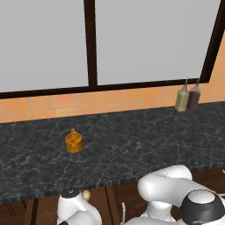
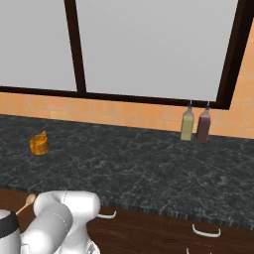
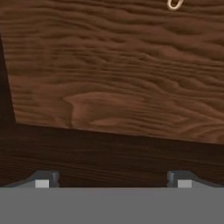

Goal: Pick the wooden spoon from the drawer and place it on the counter.

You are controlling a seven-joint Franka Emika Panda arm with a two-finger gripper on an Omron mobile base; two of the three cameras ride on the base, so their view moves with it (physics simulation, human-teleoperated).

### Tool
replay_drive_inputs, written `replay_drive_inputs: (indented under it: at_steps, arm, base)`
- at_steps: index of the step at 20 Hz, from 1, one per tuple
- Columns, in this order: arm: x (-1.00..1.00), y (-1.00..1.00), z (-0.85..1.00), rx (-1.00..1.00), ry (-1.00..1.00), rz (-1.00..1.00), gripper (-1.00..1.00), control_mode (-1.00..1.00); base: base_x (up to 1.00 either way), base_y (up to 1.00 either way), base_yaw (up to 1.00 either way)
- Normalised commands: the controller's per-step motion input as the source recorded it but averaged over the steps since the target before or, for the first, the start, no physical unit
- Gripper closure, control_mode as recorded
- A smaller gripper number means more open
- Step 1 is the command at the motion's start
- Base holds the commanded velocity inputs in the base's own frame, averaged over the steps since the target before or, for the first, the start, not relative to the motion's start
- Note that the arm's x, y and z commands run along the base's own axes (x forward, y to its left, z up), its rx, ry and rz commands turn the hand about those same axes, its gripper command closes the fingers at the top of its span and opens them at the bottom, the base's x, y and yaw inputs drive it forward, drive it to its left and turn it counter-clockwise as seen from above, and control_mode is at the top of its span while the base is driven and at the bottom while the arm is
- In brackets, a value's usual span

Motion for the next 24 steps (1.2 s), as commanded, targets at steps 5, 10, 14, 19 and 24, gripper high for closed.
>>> replay_drive_inputs:
  at_steps: [5, 10, 14, 19, 24]
  arm:
    - [-0.94, 0.13, -0.15, -0.01, 0.15, 0.0, -1.0, -1.0]
    - [-1.0, 0.14, -0.25, -0.04, 0.04, 0.0, -1.0, -1.0]
    - [-0.97, 0.2, -0.19, -0.04, 0.0, 0.0, -1.0, -1.0]
    - [-0.71, 0.19, -0.08, -0.03, 0.01, 0.0, -1.0, -1.0]
    - [0.09, 0.01, 0.06, 0.0, -0.03, 0.0, -1.0, -1.0]
  base:
    - [0.0, 0.0, 0.0]
    - [0.0, 0.0, 0.0]
    - [0.0, 0.0, 0.0]
    - [0.0, 0.0, 0.0]
    - [0.0, 0.0, 0.0]
